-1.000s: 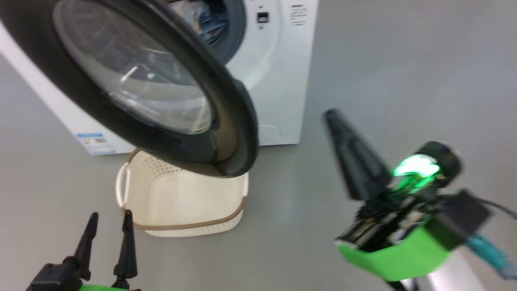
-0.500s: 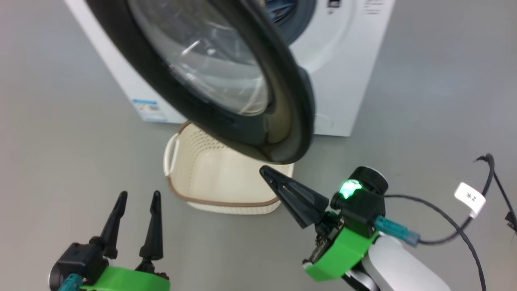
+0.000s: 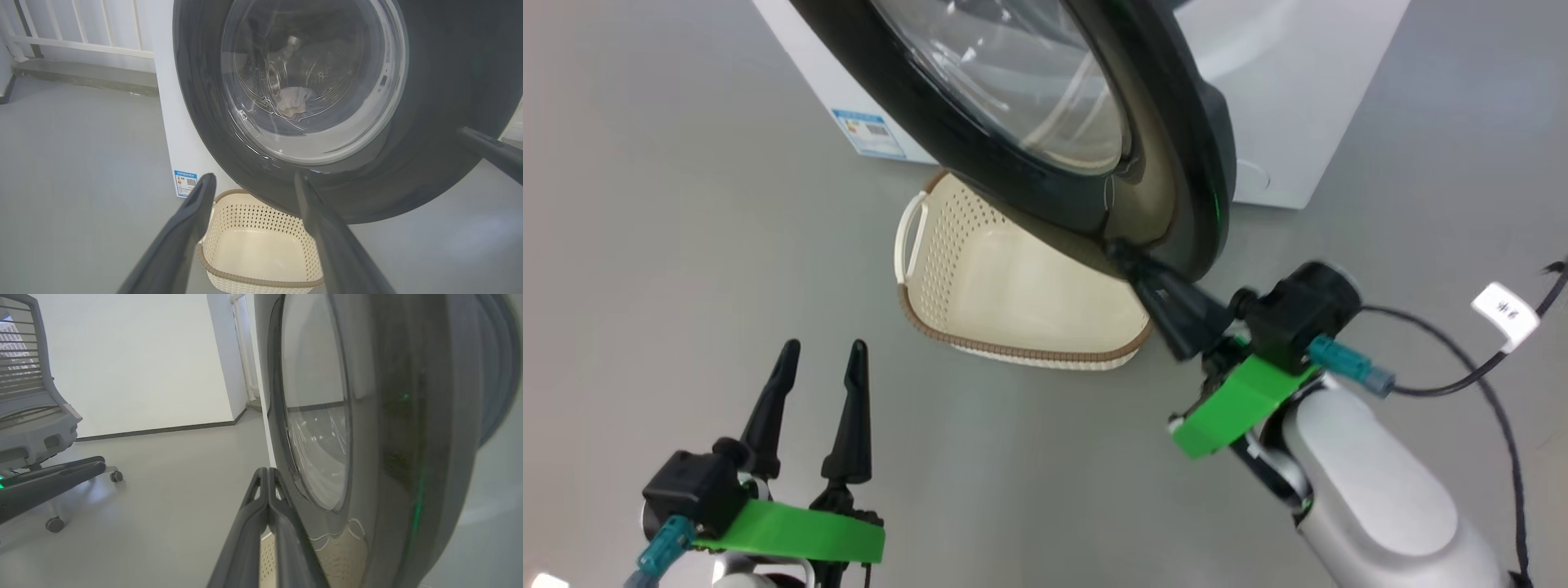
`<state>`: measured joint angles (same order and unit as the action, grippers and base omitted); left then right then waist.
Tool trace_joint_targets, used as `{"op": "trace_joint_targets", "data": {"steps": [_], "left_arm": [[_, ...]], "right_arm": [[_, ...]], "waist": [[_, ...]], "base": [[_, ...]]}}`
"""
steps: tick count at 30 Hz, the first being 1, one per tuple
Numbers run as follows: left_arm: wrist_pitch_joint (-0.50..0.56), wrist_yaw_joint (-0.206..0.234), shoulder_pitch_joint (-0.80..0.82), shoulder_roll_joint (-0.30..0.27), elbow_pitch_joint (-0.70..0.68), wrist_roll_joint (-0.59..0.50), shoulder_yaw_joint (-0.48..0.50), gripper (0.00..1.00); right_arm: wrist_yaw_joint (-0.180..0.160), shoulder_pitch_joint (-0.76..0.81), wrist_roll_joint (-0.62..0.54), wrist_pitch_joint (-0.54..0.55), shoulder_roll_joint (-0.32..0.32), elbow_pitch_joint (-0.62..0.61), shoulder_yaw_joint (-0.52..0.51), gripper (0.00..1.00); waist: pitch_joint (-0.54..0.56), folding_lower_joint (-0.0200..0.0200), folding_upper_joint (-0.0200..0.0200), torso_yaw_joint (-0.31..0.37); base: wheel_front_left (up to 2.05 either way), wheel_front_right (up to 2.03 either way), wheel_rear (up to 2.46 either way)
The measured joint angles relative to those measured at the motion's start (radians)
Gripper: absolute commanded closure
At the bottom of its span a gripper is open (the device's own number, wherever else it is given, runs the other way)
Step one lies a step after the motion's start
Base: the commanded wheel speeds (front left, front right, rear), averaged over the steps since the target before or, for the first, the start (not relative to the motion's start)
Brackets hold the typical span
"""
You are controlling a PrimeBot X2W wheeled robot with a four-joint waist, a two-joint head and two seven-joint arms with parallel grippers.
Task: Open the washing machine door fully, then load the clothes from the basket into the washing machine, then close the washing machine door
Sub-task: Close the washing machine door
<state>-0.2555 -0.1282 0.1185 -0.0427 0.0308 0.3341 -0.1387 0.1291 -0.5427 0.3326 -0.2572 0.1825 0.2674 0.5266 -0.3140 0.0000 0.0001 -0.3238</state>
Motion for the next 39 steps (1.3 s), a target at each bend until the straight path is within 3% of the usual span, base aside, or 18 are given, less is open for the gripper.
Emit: {"op": "trace_joint_targets", "data": {"steps": [11,25,39], "left_arm": [[0.0,0.0,0.034,0.005,-0.007,0.038,-0.017,0.0],[0.0,0.0,0.095,0.008,-0.018,0.085,-0.073,0.0],[0.0,0.0,0.172,0.012,-0.026,0.142,-0.112,0.0]], "right_arm": [[0.001,-0.069,-0.136,0.0,-0.06,-0.01,-0.239,1.0],[0.001,-0.296,-0.25,0.0,-0.098,-0.062,-0.439,1.0],[0.001,-0.568,-0.275,-0.001,-0.098,0.051,-0.453,1.0]], "waist": [[-0.095,0.0,0.0,-0.01],[-0.229,0.0,0.0,-0.014],[-0.374,0.0,0.0,-0.011]], "base": [[0.0,0.0,0.0],[0.0,0.0,0.0],[0.0,0.0,0.0]]}}
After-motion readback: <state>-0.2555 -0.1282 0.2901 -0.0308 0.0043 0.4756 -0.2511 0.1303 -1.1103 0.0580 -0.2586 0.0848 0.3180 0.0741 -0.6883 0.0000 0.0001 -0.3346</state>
